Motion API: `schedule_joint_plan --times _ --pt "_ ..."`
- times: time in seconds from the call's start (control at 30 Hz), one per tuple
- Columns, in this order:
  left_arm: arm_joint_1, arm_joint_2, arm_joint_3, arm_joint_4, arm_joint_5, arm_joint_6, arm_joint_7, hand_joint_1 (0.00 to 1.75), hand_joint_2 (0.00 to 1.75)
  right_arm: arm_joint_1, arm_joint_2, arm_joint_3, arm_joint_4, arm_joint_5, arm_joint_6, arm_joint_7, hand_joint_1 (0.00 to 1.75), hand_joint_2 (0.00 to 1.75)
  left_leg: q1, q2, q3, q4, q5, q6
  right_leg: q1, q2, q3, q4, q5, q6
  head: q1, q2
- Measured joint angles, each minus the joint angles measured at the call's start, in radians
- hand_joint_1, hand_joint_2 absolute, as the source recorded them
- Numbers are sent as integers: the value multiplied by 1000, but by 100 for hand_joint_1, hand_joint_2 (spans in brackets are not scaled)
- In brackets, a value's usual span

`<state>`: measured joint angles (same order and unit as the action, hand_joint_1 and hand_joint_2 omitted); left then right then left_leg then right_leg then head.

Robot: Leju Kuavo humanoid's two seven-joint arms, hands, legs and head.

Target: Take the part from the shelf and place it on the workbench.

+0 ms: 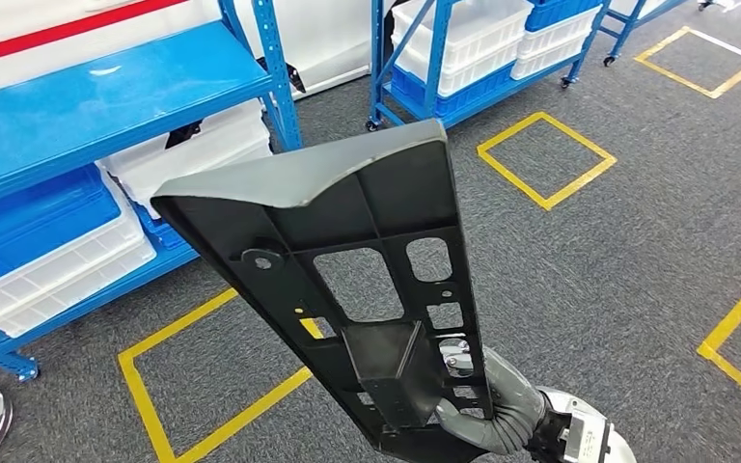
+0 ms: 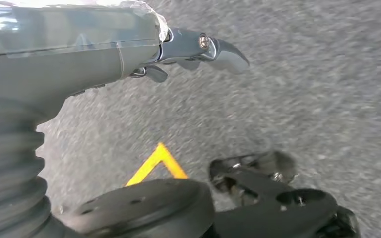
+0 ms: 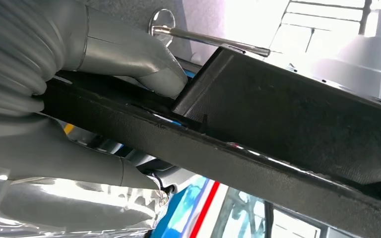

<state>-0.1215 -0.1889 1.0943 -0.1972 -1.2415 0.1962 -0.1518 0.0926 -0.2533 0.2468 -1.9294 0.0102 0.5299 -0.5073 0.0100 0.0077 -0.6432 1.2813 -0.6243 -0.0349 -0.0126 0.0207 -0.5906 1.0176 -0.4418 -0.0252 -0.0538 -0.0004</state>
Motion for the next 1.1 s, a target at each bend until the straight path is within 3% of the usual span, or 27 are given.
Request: schedule_joint_plan --times 0.03,0.07,0.1,0.17,0.23,0.3,0.37,0.43,0.5,0.53,0.57,0.6,0.67,0.73,0.8,0.87,0.93,1.0,1.03,1.07,1.1 --pt "-3 1 -2 0 -9 8 -2 0 175 -2 0 0 4 -5 6 -4 175 175 -1 -2 -7 11 9 3 3 13 0 1 0 -1 0 0" --pt "-6 2 -5 0 -18 16 -4 0 175 -5 0 0 9 -10 10 -9 175 175 -1 -4 6 -20 39 8 5 26 0 3 0 -1 0 0" --pt "-7 3 -10 0 -26 24 -6 0 175 -10 0 0 15 -15 12 -14 175 175 -2 -14 33 -83 79 15 7 41 1 4 0 -1 0 0" --pt "-4 8 -19 0 -34 32 -10 0 175 -22 0 2 29 -22 10 -20 175 175 -3 -56 87 -214 135 29 8 67 -2 8 1 3 0 0" --pt "-1 13 -23 0 -35 33 1 0 175 -27 -1 8 44 -23 3 -24 175 175 -5 -82 107 -269 143 36 4 88 -9 8 6 14 0 0" --pt "4 15 -24 0 -36 32 39 0 175 -26 -1 14 56 -23 -3 -31 175 175 -5 -65 113 -283 148 41 0 102 -13 4 11 27 0 0" --pt "11 18 -24 0 -35 30 81 0 175 -26 2 18 66 -25 -7 -39 175 175 0 -42 123 -300 158 51 3 67 -26 29 -6 35 0 0" --pt "18 20 -24 0 -35 29 101 0 175 -30 6 19 76 -27 -10 -44 175 175 1 -16 126 -308 163 57 2 9 -78 134 -63 42 0 0" --pt "26 22 -24 0 -34 29 103 0 175 -31 9 20 89 -28 -13 -46 175 175 0 10 125 -308 161 58 -7 -12 -140 256 -110 51 0 0" --pt "28 23 -24 0 -32 29 98 0 175 -31 10 20 94 -28 -13 -47 175 175 0 22 126 -308 160 57 -12 -16 -150 278 -109 56 0 0" --pt "29 23 -24 0 -30 29 89 0 175 -31 10 21 99 -29 -13 -47 175 175 0 34 128 -307 158 55 -17 -22 -139 258 -88 60 0 0" --pt "29 24 -24 0 -28 29 79 0 175 -31 10 22 104 -29 -12 -47 175 175 1 45 131 -306 155 52 -20 -33 -107 199 -55 62 0 0" --pt "28 24 -24 0 -25 29 56 0 175 -32 10 24 109 -28 -12 -46 175 175 -2 63 137 -303 146 41 -18 -73 -31 59 -5 58 0 0" --pt "28 24 -24 0 -25 28 39 0 175 -35 10 28 112 -27 -15 -46 175 175 -7 80 140 -301 138 28 -11 -91 0 -1 3 48 0 0" --pt "25 25 -24 0 -26 23 27 0 175 -35 10 30 113 -24 -17 -46 175 175 -7 97 146 -301 132 16 -8 -69 -2 -4 3 34 0 0" --pt "22 25 -25 0 -29 16 17 0 175 -36 9 32 113 -17 -18 -46 175 175 -3 75 142 -272 107 5 -10 -48 0 -9 6 21 0 0" --pt "22 25 -25 0 -32 12 11 0 175 -38 8 36 112 -7 -23 -42 175 175 0 23 96 -165 46 -1 -10 -32 2 -12 8 11 0 0" --pt "18 25 -25 0 -34 8 11 0 175 -36 7 41 112 1 -30 -33 175 175 0 1 29 -28 -10 -3 -7 -12 2 -12 8 6 0 0" --pt "17 25 -25 0 -34 6 11 0 175 -35 7 43 112 4 -33 -28 175 175 -1 -1 11 7 -13 -2 -6 1 2 -11 8 5 0 0" --pt "16 25 -25 0 -35 4 12 0 175 -34 7 44 111 6 -35 -24 175 175 -1 -3 11 1 6 0 -5 15 4 -11 8 6 0 0" --pt "18 25 -25 0 -36 2 14 0 175 -34 7 45 110 7 -36 -21 175 175 -1 -8 29 -45 42 3 -4 29 6 -10 8 6 0 0"
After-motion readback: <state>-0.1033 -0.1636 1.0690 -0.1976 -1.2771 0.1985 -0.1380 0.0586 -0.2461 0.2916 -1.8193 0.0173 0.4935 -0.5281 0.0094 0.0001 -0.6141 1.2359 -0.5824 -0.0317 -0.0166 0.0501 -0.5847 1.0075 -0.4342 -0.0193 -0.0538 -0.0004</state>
